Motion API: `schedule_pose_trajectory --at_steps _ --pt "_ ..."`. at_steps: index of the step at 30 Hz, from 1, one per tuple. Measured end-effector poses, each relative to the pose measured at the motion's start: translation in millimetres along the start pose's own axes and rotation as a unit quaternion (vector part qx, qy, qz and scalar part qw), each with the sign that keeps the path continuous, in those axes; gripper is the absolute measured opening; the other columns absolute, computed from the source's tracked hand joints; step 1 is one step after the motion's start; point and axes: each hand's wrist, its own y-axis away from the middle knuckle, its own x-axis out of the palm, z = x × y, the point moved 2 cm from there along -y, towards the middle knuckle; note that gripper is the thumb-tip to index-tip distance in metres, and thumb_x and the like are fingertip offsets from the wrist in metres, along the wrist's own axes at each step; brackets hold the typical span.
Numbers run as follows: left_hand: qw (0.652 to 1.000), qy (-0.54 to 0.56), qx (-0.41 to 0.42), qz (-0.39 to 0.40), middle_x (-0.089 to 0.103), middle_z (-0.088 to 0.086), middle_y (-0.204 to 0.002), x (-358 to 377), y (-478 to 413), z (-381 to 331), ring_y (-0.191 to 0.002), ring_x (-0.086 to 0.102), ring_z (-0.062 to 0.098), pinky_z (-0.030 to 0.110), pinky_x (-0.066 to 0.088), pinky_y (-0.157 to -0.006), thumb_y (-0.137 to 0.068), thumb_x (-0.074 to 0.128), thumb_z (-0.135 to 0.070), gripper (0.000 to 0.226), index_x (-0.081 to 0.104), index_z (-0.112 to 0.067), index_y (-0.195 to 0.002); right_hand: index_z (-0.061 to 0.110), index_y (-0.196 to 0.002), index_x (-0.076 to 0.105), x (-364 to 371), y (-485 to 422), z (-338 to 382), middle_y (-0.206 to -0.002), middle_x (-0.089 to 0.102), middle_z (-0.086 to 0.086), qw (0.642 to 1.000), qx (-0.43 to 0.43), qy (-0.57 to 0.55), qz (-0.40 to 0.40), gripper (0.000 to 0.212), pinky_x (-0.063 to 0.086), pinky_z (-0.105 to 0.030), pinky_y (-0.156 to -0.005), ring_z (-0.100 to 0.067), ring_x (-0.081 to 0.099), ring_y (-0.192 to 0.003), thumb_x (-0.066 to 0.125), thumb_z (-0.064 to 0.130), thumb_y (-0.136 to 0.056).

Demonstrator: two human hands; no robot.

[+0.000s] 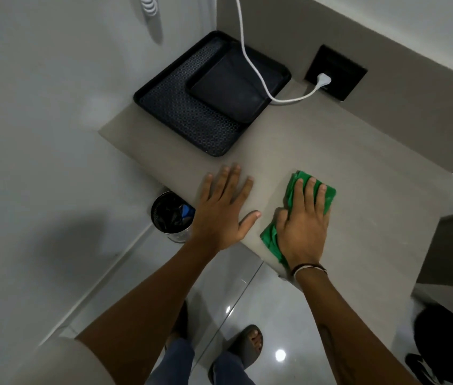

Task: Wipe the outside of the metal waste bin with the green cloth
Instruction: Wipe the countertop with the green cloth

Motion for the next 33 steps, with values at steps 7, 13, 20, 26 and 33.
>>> schedule_pose_trajectory --at_steps 7,13,20,26,33 --pt "0.997 0.023 -0.029 -0.065 0.02 0.015 -0.177 5 36 17 -0.164 0.013 0.034 0.064 0.018 -0.127 -0.106 0.039 -0.067 0.079 0.028 -0.018 -0.168 0.001 -0.158 0.047 0 28 20 -0.169 0.041 -0.019 0.994 -0.061 -0.077 -0.037 0.061 0.031 -0.056 -0.132 -0.039 0.029 -0.162 0.062 0.001 -0.099" --pt "0.988 0.042 -0.118 -0.086 0.009 0.016 -0.179 41 133 78 -0.165 0.011 0.033 0.06 0.017 -0.131 -0.109 0.034 -0.059 0.08 0.01 -0.015 -0.17 0.006 -0.153 0.053 46 115 70 -0.163 0.051 -0.013 0.943 -0.3 -0.11 -0.091 0.059 0.031 -0.043 -0.133 -0.034 0.042 -0.157 0.061 0.005 -0.095" --pt "0.987 0.043 -0.152 0.027 -0.002 0.009 -0.18 112 202 144 -0.166 -0.002 0.025 0.058 0.018 -0.132 -0.107 0.027 -0.067 0.084 0.0 -0.02 -0.17 0.002 -0.14 0.067 171 151 65 -0.15 0.064 -0.016 0.923 -0.373 -0.079 -0.052 0.06 0.042 -0.053 -0.122 -0.036 0.053 -0.146 0.082 0.0 -0.082" --pt "0.993 0.027 -0.111 0.007 0.006 0.01 -0.179 230 201 195 -0.166 0.006 0.027 0.056 0.022 -0.131 -0.107 0.04 -0.059 0.081 0.012 -0.018 -0.17 0.0 -0.152 0.055 306 94 18 -0.162 0.052 -0.018 0.936 -0.329 -0.129 -0.004 0.072 0.028 -0.041 -0.134 -0.034 0.039 -0.157 0.073 -0.011 -0.084" --pt "0.994 0.023 -0.097 -0.038 0.03 0.016 -0.173 374 181 246 -0.162 0.024 0.032 0.054 0.026 -0.13 -0.107 0.033 -0.056 0.073 0.034 -0.01 -0.164 0.0 -0.157 0.047 446 20 18 -0.167 0.046 -0.015 0.93 -0.319 -0.173 -0.055 0.071 0.011 -0.018 -0.133 -0.031 0.033 -0.161 0.061 -0.012 -0.089"
